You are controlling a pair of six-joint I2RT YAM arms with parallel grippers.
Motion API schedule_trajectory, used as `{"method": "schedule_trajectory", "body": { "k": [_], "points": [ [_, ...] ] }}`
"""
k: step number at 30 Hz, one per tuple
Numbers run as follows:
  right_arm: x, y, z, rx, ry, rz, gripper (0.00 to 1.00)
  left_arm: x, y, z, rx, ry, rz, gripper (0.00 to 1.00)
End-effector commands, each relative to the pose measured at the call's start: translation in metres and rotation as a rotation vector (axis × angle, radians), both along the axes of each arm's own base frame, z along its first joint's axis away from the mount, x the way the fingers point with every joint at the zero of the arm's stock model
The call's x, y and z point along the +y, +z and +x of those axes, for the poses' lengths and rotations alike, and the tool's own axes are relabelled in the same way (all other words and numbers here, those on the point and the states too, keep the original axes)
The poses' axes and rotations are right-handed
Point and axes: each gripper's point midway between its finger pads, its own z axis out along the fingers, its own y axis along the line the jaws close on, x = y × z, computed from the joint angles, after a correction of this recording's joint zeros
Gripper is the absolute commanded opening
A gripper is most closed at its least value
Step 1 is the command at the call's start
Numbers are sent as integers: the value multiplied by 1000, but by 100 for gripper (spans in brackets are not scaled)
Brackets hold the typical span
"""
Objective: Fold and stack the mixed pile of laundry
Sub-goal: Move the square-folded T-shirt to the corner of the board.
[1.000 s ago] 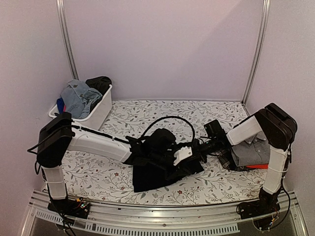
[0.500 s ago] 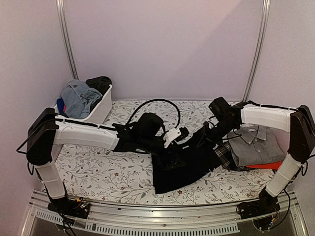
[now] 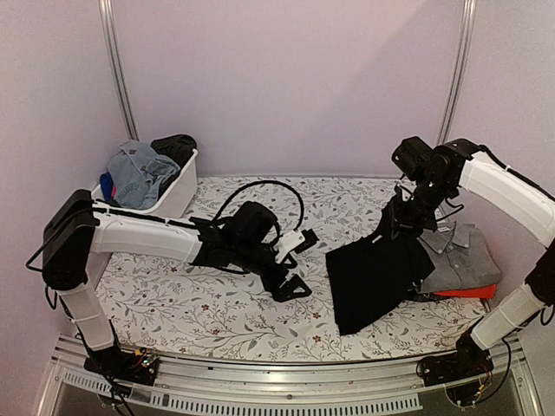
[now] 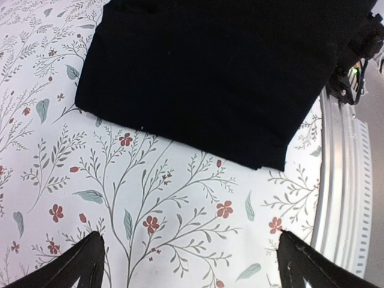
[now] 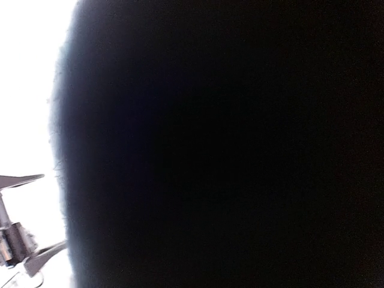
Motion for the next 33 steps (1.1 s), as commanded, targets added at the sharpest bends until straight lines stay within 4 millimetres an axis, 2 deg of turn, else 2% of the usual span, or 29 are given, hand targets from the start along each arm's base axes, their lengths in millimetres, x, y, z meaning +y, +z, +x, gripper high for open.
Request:
{"method": "schedule_trajectory", "body": {
  "k": [1,6,10,16,23,26,33],
  "points": [
    [-50,31,0,-89,-52,-169,0,-1,-2,2,10,-18,19,100],
    [-75,56,10,-190,-87,-222,0,4,-9,8,17,-7,44,100],
    [-89,63,15,-220,-82,-269,0,9,-12,16,23,17,62,100],
    [-95,89,19,-296,-66,-272,4,21,-20,25,47,63,99,100],
    [-107,117,16,-385,-103,-267,2,22,-25,25,59,53,112,100],
    [-115,114,14,-377,-113,-281,1,20,-26,28,61,50,117,100],
    [-150,99,9,-322,-179,-324,1,13,-26,34,79,49,110,100]
  ]
}}
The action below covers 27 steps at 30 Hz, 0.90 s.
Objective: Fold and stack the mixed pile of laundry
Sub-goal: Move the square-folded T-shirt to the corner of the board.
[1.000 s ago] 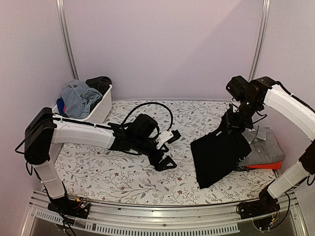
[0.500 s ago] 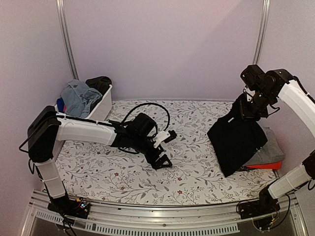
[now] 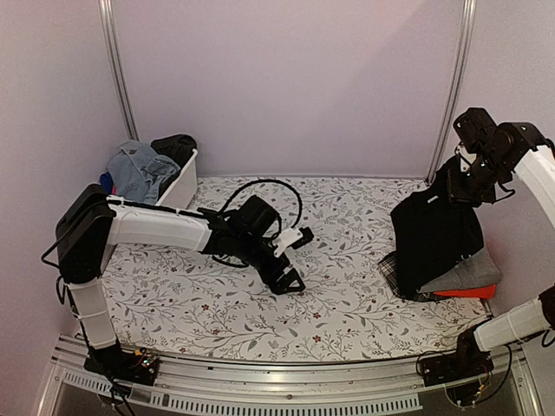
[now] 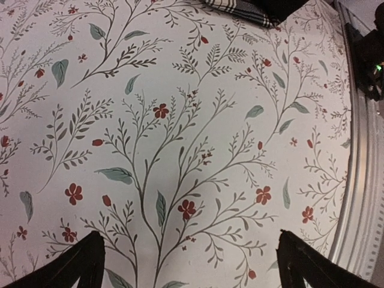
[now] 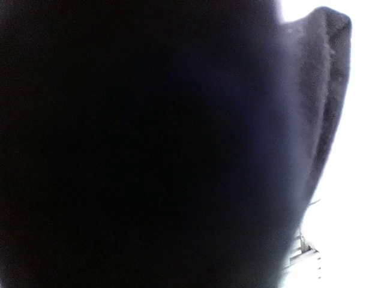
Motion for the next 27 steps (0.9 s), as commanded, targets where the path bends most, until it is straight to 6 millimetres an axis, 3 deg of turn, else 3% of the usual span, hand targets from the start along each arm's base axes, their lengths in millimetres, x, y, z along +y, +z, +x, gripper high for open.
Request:
{"method": "schedule_trajectory", "body": {
  "k": [1,7,14,18,23,27],
  "points": [
    [-24,2,1,-17,-53,-31,1,-3,0,8,13,1,-2,100],
    [-30,-9,14,24,-86,-64,7,-7,-2,8,45,-6,-12,100],
    [-46,-8,58,40,-63,-243,7,-9,-4,11,62,-6,-18,100],
    [-58,-18,69,76,-19,-315,8,-9,-5,17,61,4,-21,100],
    [-76,-34,67,121,16,-415,12,-7,-6,28,71,19,-28,100],
    [-106,-78,37,339,39,-520,5,-4,-9,35,88,33,-35,100]
  ]
}}
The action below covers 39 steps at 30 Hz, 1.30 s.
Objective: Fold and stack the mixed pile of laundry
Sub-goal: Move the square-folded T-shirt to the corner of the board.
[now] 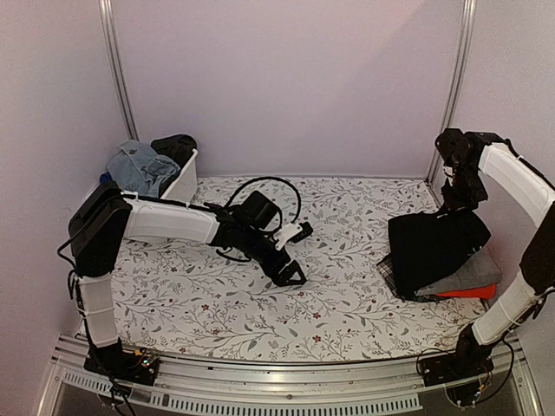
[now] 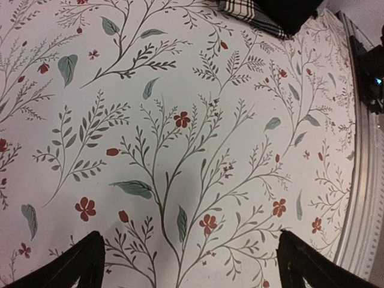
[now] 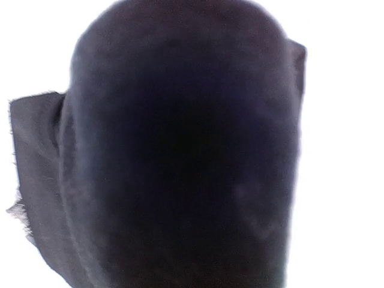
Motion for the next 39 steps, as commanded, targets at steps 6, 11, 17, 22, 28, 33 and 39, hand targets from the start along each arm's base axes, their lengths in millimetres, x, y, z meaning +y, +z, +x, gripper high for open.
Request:
{"method": "schedule_trajectory", "body": {
  "k": [6,11,17,22,28,33,39],
  "points": [
    [-53,-21,-11,4,-9,-154,2,1,-4,14,69,16,-39,100],
    [-67,-25,7,-43,8,-187,2,2,-5,16,86,14,-49,100],
    [-88,-41,15,-13,25,-172,2,10,-5,21,81,36,-39,100],
    [-88,-55,23,-1,65,-136,4,15,-6,27,79,54,-32,100],
    [-89,-53,30,1,64,-143,62,19,-5,31,76,65,-30,100],
    [-93,-15,43,-95,49,-165,78,24,6,43,64,118,-44,100],
    [-86,29,63,-216,46,-118,86,43,50,79,34,247,-145,100]
  ]
}}
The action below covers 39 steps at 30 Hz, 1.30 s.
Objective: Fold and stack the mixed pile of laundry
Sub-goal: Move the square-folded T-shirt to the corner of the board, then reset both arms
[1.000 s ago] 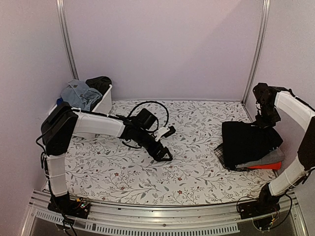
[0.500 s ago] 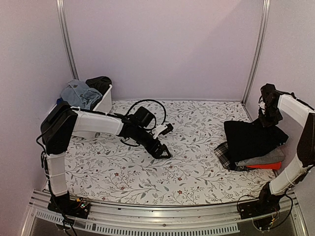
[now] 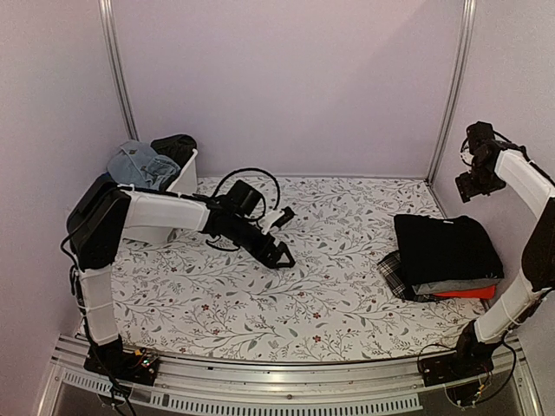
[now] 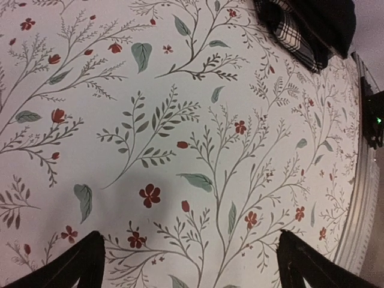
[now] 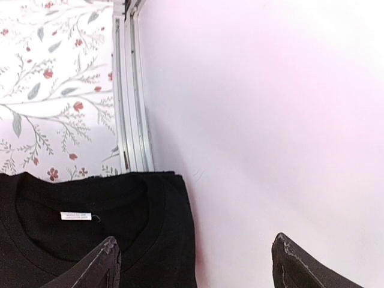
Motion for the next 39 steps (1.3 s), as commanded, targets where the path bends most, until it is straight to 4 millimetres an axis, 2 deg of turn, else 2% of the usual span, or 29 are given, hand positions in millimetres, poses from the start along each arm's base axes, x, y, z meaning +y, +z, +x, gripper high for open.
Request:
{"method": "schedule_trajectory", "body": {
  "k": [1,4,7,10,15,17,19,22,24,26,29,33,36,39],
  "points": [
    [5,37,15,-118,-3,52,89,18,64,44,-80,142,-119,100],
    [20,54,29,-208,28,149,99,31,98,64,-136,205,-166,100],
    [42,74,46,-325,112,273,99,46,139,83,-219,265,-196,100],
    [60,107,57,-470,181,361,99,70,172,106,-279,382,-194,100],
    [102,160,69,-627,361,553,99,107,213,130,-218,473,-254,100],
    [116,172,76,-651,399,643,99,123,222,136,-207,525,-261,100],
    [128,173,84,-656,413,744,99,138,227,140,-188,565,-264,100],
    [154,163,95,-638,448,892,99,159,228,146,-171,631,-244,100],
    [181,150,98,-610,485,949,99,171,223,147,-154,654,-233,100],
    [224,130,96,-545,554,997,99,176,209,143,-116,661,-218,100],
    [270,95,89,-440,616,1033,99,178,189,132,-64,654,-200,100],
    [322,46,69,-304,671,1085,99,178,163,111,-9,655,-216,100],
    [359,18,45,-215,725,1109,99,182,142,94,17,679,-226,100],
    [385,-6,23,-140,755,1138,99,184,119,82,30,702,-198,100]
  ]
}}
